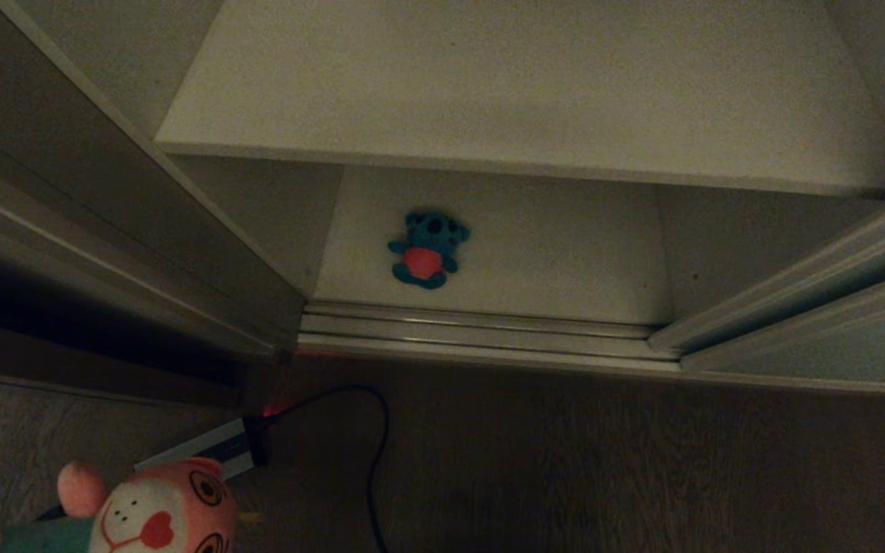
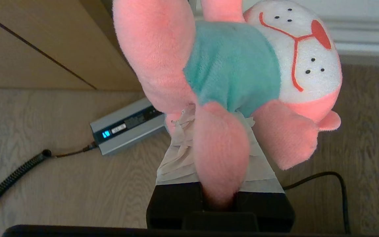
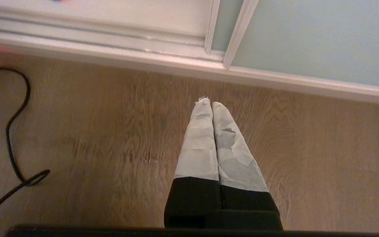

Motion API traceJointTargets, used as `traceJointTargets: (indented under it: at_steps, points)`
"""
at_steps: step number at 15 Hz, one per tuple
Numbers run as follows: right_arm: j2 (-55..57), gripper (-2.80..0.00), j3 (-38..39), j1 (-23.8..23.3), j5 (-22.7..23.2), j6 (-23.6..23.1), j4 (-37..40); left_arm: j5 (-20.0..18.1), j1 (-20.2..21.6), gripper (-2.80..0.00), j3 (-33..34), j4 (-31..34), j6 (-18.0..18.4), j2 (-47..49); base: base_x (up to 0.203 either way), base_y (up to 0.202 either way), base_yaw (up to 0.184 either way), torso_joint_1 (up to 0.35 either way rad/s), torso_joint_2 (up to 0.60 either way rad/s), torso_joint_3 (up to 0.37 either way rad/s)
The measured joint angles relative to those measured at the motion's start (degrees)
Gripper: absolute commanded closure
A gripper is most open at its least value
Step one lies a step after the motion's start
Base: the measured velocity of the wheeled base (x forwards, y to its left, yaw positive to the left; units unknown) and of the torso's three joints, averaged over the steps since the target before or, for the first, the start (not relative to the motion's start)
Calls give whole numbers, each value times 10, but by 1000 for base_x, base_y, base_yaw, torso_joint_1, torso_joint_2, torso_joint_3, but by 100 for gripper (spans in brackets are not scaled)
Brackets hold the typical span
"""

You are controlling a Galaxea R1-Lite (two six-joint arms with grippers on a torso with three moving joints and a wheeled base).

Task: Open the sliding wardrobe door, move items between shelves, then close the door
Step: Place the pink doll on the lower shelf

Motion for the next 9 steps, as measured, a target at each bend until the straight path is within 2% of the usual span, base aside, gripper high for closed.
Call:
traceJointTargets:
  at_steps: [9]
  points:
    - [0, 0, 0, 0, 0, 0, 0, 0, 0, 0, 0, 0, 0, 0, 0, 0, 0, 3, 2, -198]
